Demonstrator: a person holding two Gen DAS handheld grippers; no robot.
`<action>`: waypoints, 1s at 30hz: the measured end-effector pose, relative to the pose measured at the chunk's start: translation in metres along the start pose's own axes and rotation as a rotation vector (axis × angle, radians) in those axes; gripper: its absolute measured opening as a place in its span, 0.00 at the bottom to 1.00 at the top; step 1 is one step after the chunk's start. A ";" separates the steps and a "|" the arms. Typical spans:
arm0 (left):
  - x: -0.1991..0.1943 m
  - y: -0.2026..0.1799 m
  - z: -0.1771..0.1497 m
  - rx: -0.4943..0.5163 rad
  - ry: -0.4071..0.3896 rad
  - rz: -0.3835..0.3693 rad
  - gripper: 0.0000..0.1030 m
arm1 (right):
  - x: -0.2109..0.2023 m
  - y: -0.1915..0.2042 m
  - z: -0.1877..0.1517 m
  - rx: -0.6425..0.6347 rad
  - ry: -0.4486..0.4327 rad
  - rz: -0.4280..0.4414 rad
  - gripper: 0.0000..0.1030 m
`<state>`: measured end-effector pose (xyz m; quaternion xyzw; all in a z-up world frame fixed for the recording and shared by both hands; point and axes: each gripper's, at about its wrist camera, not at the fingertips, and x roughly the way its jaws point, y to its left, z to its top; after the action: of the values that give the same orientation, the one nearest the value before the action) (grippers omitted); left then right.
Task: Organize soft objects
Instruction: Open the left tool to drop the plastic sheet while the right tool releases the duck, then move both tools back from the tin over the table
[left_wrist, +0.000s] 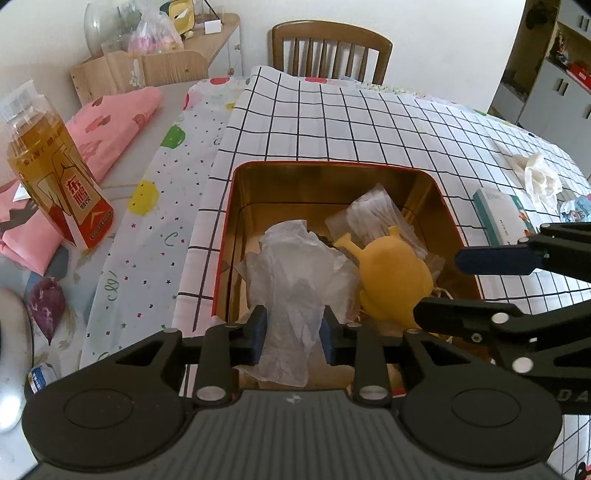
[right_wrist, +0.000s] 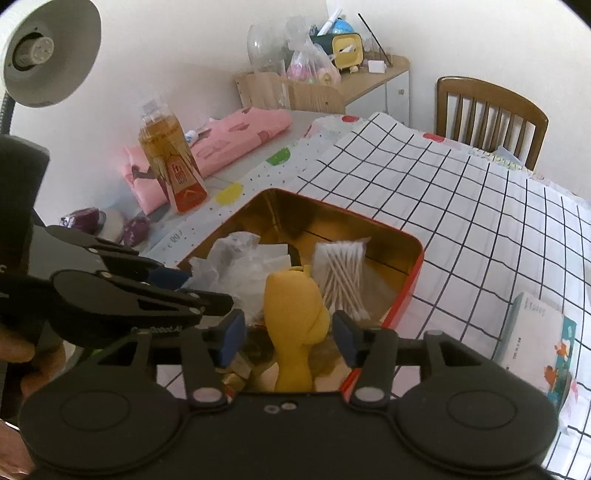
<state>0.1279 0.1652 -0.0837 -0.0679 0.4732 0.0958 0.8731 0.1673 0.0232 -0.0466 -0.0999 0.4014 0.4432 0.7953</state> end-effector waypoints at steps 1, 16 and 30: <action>-0.001 0.000 0.000 -0.001 -0.001 -0.003 0.41 | -0.003 0.000 0.000 0.000 -0.003 0.004 0.52; -0.046 -0.013 0.002 0.010 -0.087 -0.035 0.69 | -0.064 -0.010 -0.003 0.010 -0.097 0.016 0.60; -0.090 -0.059 0.019 0.074 -0.171 -0.088 0.78 | -0.142 -0.042 -0.015 0.078 -0.211 -0.022 0.70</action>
<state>0.1090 0.1023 0.0037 -0.0476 0.3967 0.0454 0.9156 0.1520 -0.0981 0.0383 -0.0260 0.3311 0.4264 0.8414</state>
